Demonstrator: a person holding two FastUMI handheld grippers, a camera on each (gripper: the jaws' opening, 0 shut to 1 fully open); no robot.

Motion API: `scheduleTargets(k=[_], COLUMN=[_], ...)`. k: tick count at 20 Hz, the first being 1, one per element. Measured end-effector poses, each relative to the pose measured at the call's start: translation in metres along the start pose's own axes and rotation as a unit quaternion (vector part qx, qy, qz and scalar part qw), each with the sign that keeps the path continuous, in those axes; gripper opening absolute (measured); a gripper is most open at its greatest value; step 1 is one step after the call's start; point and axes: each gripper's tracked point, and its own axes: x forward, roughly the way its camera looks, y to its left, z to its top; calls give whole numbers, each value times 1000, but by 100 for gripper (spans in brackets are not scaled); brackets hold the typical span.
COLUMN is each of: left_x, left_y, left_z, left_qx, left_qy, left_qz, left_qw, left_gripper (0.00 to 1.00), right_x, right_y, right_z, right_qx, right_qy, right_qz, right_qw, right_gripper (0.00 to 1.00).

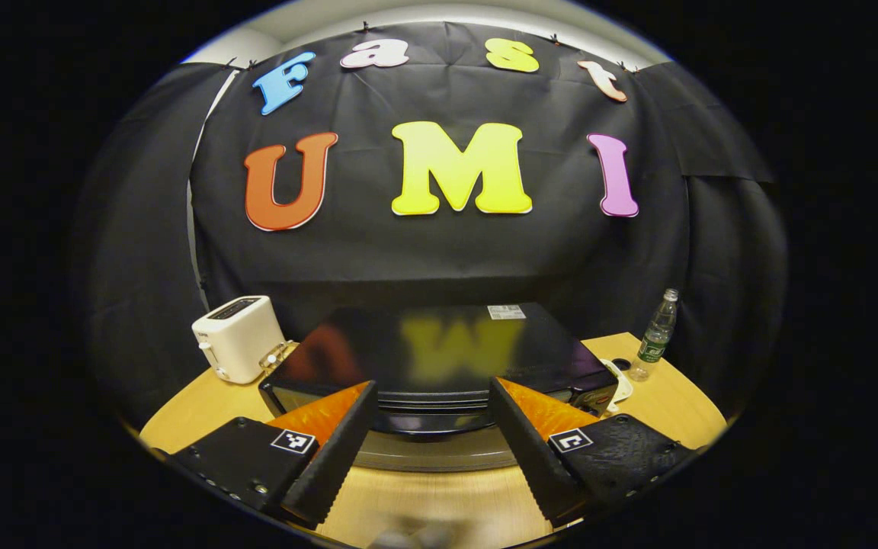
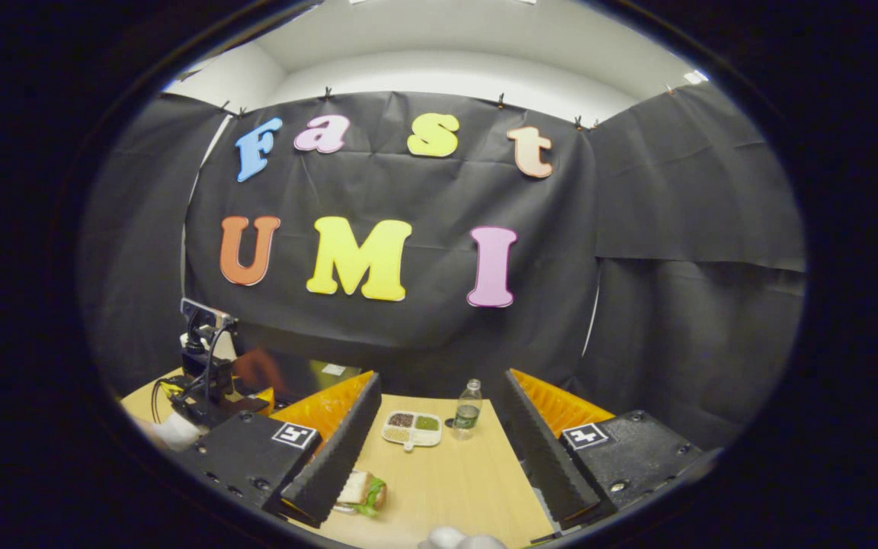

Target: Open the electric oven with the left hand, put the food in, and close the electric oven.

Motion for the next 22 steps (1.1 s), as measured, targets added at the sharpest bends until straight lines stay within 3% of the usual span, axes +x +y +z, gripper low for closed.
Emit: scheduleTargets(k=[10,11,12,22], left_x=[10,8,8,-35], left_y=[1,1,1,1], left_z=[-16,-17,-16,-43], left_qx=[11,13,14,11], left_qy=[39,41,42,56], left_qz=[3,2,1,-11], left_qw=[999,999,999,998], left_gripper=[99,91,99,98], right_x=[11,10,10,-14], right_y=[7,9,11,27], right_z=[-10,-10,-11,-17], right_qx=[18,21,21,3], right_qy=[15,14,15,11], right_qz=[7,11,12,19], right_qw=[1000,1000,1000,1000], right_gripper=[100,100,100,100])
